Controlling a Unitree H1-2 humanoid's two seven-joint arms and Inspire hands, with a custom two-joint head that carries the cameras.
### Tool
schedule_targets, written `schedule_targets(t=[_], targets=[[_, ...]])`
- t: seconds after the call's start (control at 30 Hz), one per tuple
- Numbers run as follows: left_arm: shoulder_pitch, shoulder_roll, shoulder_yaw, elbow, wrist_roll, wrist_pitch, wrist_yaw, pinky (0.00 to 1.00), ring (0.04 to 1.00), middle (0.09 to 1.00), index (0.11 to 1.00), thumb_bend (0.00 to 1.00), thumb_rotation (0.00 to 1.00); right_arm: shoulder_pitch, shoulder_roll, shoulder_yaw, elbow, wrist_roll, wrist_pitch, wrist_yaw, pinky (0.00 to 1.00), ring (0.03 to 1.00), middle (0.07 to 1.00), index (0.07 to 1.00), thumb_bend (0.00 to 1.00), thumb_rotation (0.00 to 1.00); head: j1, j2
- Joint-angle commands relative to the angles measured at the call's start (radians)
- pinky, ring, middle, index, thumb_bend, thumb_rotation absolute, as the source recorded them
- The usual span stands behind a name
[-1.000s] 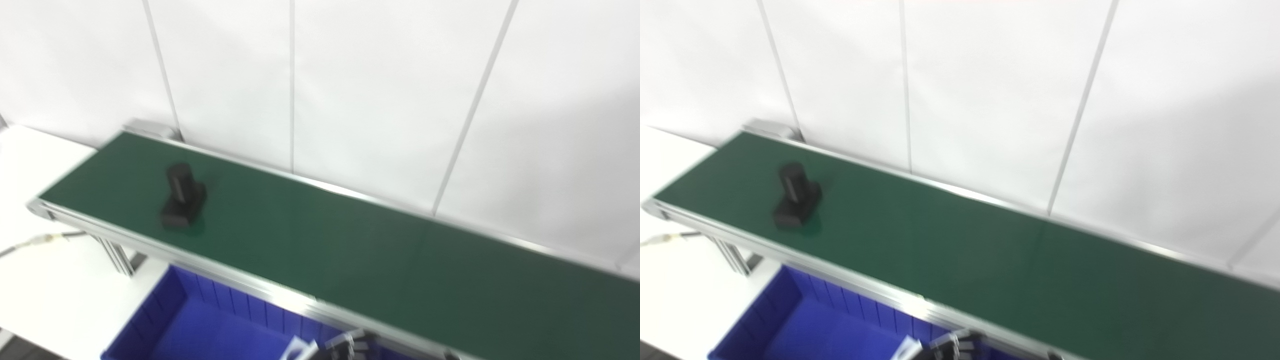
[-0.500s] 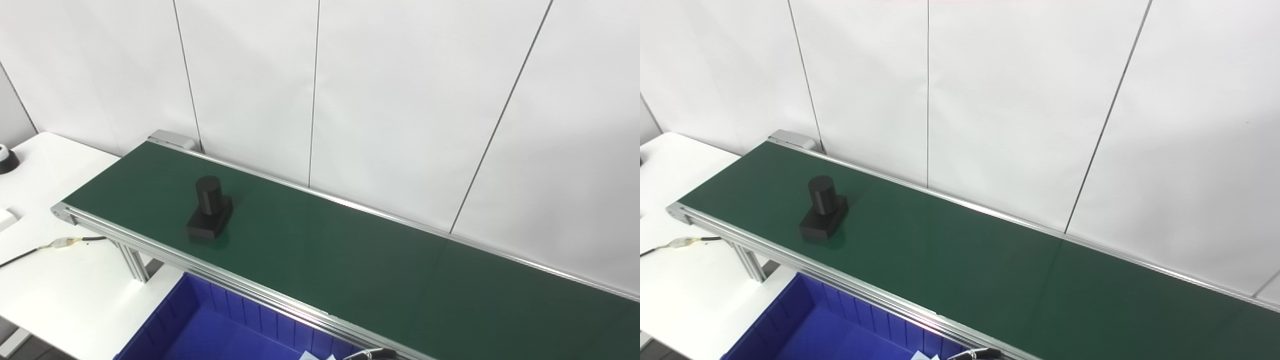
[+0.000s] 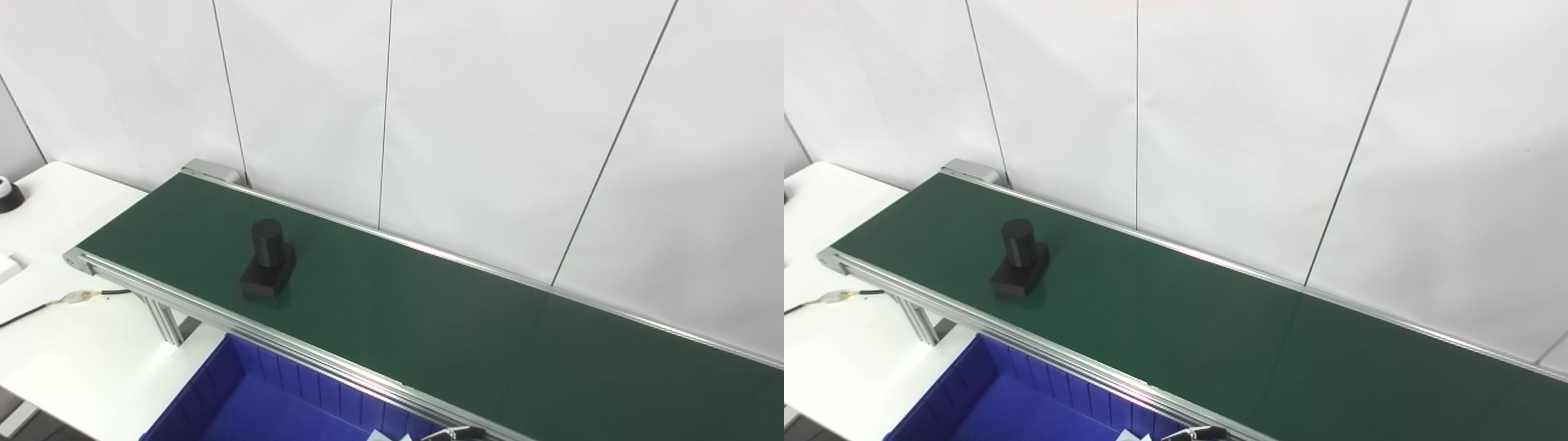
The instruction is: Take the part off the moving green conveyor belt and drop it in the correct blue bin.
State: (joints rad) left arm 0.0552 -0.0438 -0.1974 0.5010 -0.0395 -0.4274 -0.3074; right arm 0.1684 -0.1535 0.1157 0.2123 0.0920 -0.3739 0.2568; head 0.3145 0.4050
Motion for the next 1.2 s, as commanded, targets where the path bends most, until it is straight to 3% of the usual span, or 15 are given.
schedule_targets(t=[0.0, 1.17], targets=[[-0.014, -0.009, -0.002, -0.021, 0.006, -0.042, 0.004, 0.66, 0.741, 0.792, 0.844, 0.95, 0.39, -0.002, 0.003, -0.005, -0.032, 0.009, -0.033, 0.004, 0.66, 0.74, 0.805, 0.892, 0.79, 0.24, -0.004, 0.001], [-0.011, -0.009, 0.001, -0.026, 0.018, -0.041, 0.013, 0.66, 0.737, 0.792, 0.854, 0.97, 0.41, 0.009, 0.002, -0.015, -0.075, 0.003, -0.034, 0.002, 0.62, 0.706, 0.774, 0.86, 0.77, 0.2, -0.023, 0.009]])
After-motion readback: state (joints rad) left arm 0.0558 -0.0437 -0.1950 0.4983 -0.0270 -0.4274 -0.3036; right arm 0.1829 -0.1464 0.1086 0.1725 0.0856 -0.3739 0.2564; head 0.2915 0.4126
